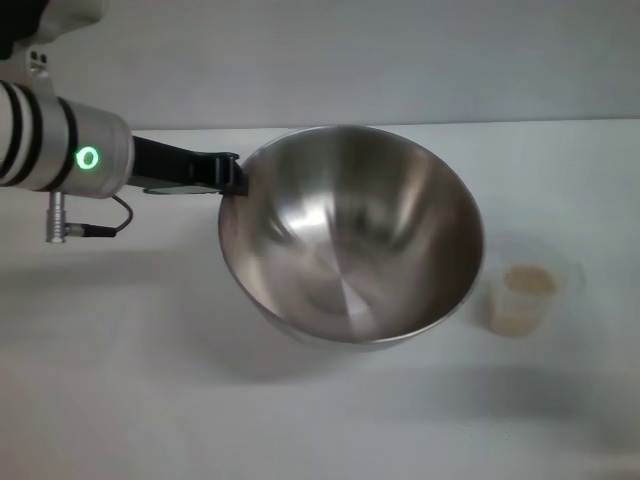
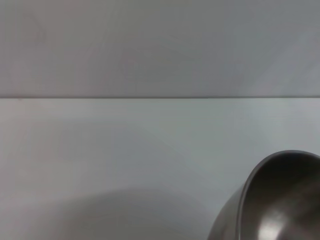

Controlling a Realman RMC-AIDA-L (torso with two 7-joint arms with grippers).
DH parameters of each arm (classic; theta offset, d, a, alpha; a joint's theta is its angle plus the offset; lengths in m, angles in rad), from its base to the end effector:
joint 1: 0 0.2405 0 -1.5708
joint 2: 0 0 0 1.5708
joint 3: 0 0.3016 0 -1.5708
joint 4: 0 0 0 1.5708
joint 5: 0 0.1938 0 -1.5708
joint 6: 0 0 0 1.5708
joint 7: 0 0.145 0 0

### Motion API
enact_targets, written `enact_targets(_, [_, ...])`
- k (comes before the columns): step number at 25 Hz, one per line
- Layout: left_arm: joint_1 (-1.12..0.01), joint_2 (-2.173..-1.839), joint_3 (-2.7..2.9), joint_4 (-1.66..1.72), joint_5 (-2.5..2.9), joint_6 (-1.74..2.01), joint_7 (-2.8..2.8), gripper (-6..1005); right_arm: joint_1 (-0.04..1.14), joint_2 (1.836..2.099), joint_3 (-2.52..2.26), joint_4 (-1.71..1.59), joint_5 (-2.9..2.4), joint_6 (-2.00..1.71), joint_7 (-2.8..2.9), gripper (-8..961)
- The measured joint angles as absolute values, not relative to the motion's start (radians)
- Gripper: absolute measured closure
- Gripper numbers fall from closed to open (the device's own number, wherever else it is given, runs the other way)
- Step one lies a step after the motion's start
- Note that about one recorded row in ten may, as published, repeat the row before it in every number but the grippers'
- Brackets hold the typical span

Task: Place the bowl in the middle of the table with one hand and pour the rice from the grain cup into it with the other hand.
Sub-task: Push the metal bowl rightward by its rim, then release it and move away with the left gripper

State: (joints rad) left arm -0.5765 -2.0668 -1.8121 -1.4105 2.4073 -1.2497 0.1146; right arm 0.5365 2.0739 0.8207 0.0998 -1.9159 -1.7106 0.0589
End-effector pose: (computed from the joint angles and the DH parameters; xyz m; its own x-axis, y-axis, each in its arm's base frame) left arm -0.1816 0.3994 -0.0017 0.4747 0.7907 0.3866 0.8699 -0.3544 -0.3431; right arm 0.3043 0.3440 0.0615 0.5964 0.6133 -0.5179 -0.7063 0.0944 -0.7016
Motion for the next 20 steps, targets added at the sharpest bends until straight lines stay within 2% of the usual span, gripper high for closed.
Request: enact_targets(20, [-0.59, -2.069, -1.749, -1.303, 2.392, -1.146, 0.12, 949, 0.537, 2.074, 0.822, 0.099, -1.916, -1.711, 0.06, 386])
